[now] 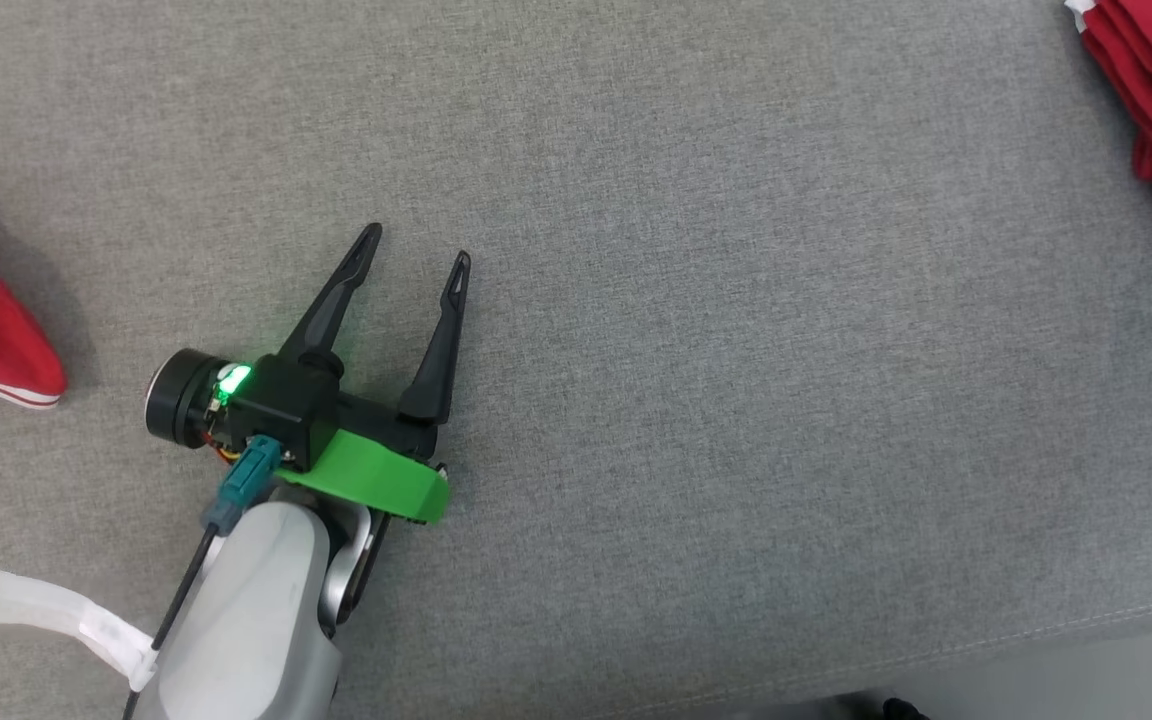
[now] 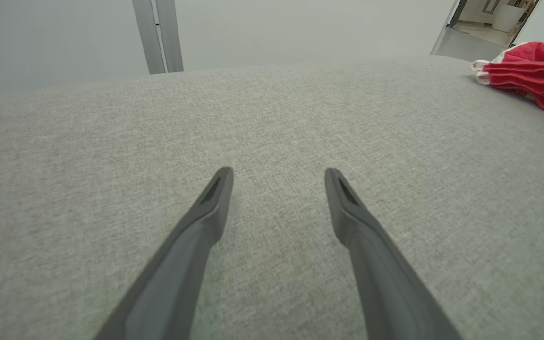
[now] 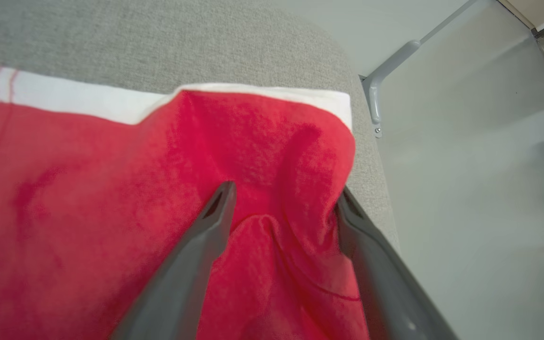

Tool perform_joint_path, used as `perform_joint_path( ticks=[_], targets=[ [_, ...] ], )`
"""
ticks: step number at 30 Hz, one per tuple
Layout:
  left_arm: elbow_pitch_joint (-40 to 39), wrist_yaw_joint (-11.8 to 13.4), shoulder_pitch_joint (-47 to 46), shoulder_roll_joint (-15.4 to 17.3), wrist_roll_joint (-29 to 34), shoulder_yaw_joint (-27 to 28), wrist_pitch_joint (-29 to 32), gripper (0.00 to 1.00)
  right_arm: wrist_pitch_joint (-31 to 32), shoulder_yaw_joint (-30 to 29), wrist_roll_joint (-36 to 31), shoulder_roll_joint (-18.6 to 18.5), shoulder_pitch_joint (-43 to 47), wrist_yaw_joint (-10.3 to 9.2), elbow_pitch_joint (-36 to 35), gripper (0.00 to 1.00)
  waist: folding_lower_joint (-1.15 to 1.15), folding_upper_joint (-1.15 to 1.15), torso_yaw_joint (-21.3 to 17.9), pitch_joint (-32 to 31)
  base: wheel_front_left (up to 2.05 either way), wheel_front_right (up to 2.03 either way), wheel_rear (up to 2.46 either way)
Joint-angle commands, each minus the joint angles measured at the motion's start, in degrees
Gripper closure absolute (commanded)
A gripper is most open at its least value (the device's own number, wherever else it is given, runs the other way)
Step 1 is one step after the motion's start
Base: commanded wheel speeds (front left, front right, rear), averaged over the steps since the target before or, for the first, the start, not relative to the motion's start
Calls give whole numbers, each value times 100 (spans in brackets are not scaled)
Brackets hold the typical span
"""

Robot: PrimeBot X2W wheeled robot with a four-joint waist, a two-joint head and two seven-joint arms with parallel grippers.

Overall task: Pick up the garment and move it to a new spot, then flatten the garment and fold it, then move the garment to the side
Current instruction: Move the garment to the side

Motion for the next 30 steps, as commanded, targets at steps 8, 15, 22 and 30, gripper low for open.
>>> perform_joint_path(
  ticks=[8,15,22,30],
  targets=[
    [181,90,396,-51,-205,162,-90,0,-889,-147,-186,349,211,-1,428,0,-1,0,4,-1105,0,0,0],
    [15,219,924,43,-297,466,-90,0,-1303,-237,122,703,848,-1,-153,0,-1,0,72,-2067,0,0,0],
    [-90,393,1448,139,-413,733,-91,0,-1346,-556,408,741,1700,-1,-1261,0,-1,0,230,-2819,0,0,0],
    [-173,602,1993,193,-570,945,-91,0,-1351,-1491,-3,882,3472,-1,-3074,0,-1,0,394,-3328,0,0,0]
  ],
)
